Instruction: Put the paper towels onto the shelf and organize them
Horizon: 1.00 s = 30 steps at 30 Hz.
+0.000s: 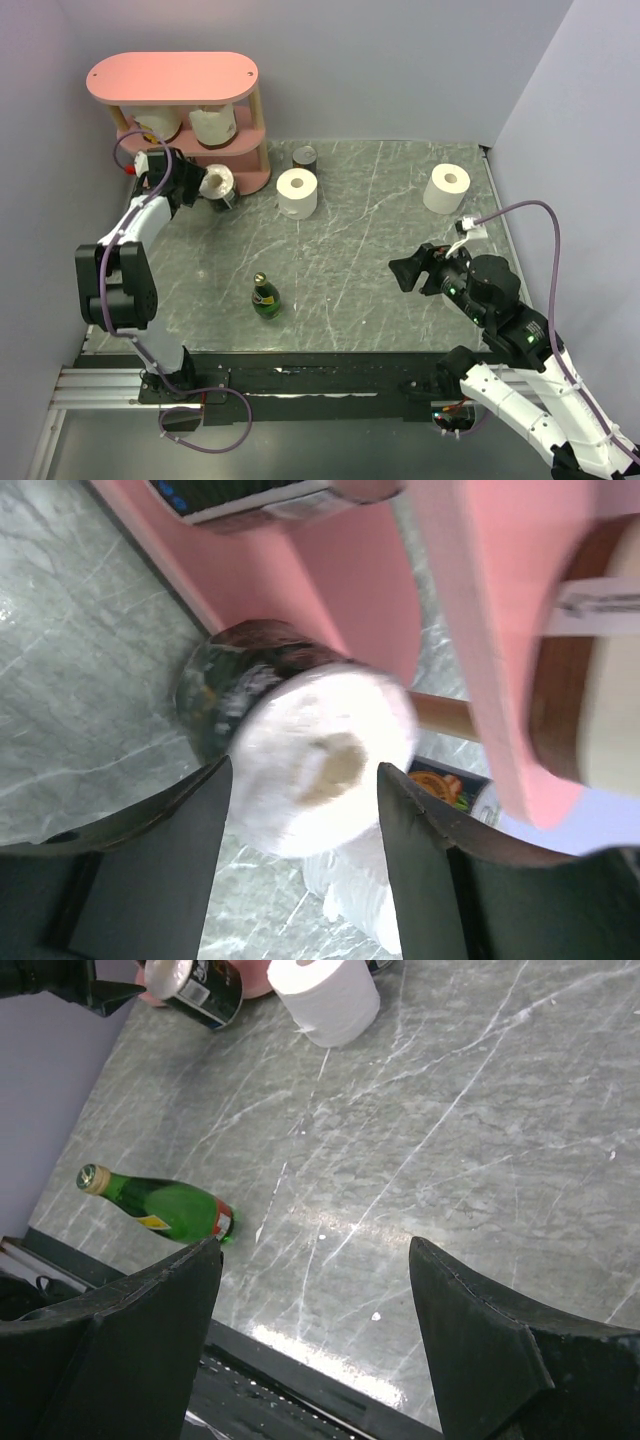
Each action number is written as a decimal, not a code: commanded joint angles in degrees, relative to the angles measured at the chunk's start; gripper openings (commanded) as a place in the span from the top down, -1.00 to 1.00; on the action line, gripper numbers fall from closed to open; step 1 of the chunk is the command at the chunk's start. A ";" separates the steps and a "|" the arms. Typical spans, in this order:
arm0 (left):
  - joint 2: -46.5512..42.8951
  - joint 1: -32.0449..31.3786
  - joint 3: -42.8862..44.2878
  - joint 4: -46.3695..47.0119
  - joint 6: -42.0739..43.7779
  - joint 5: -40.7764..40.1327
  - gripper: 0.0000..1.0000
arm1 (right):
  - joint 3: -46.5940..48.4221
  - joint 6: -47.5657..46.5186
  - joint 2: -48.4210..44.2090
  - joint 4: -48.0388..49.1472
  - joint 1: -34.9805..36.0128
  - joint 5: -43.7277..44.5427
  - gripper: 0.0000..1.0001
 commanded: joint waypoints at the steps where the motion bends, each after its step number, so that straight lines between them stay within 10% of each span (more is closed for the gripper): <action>1: -6.32 0.44 -1.67 1.26 2.19 -2.66 -0.29 | 1.46 0.83 -1.63 0.92 -0.36 -0.27 -0.65; 11: -11.34 0.62 -14.93 1.61 3.08 -3.01 0.02 | 0.49 1.62 -4.09 -0.31 -0.27 -0.80 -0.65; 21: -22.30 1.59 -23.55 -0.50 8.88 -5.65 -0.31 | -0.48 1.36 -5.59 -0.75 -0.27 -0.53 -0.65; 30: -27.69 1.59 -35.25 17.95 14.15 6.21 -0.70 | -1.71 1.44 -4.27 1.09 -0.27 -2.11 -0.65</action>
